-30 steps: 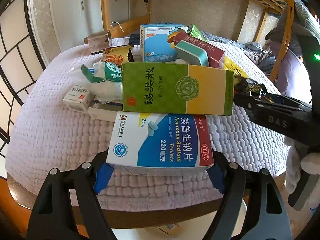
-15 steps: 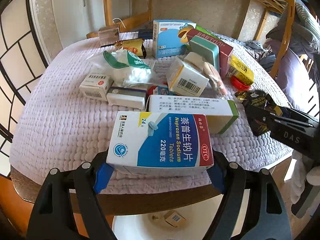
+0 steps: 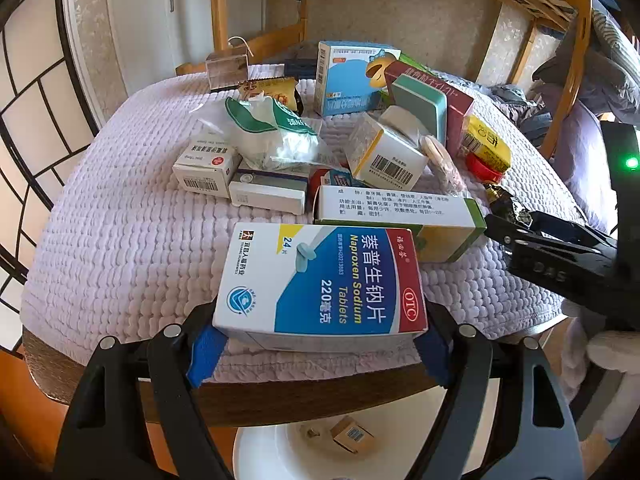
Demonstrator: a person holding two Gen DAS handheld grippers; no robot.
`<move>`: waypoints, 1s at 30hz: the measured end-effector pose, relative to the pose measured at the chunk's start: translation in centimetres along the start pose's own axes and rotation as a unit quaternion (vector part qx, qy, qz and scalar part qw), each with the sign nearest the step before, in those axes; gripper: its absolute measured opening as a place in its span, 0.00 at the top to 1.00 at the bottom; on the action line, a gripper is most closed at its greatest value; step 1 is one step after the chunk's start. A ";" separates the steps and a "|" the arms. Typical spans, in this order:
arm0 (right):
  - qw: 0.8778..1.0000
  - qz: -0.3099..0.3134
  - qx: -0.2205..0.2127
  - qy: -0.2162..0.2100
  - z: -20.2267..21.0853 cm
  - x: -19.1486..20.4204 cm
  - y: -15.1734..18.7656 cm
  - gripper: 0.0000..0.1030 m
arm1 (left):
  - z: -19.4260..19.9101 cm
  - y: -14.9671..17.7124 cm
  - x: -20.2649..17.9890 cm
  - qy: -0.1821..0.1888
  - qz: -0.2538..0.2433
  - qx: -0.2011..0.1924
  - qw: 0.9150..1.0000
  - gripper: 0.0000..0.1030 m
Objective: Collect trash
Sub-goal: 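Carry the Naproxen box and beef snack bag with both tools over the white bin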
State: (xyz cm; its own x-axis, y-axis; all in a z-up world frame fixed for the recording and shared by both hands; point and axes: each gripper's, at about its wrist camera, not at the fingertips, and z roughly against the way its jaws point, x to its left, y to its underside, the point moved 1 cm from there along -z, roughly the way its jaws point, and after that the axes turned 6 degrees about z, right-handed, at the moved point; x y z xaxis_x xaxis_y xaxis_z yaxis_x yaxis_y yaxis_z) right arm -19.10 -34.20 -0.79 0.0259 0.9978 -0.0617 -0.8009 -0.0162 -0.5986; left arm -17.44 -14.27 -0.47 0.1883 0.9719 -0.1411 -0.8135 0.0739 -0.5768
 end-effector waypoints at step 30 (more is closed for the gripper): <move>0.995 0.014 -0.009 -0.096 8.4 1.7 3.9 0.38 | 2.3 0.9 1.5 0.017 -0.005 0.014 1.000 0.22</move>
State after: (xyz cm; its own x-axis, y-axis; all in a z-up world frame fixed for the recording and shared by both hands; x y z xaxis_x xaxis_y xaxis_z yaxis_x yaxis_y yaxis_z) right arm -27.23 -32.02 3.47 -0.1124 0.9909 0.0745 -0.7884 -0.0433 -0.6137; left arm -19.12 -12.26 0.62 0.2143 0.9629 -0.1638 -0.8268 0.0895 -0.5553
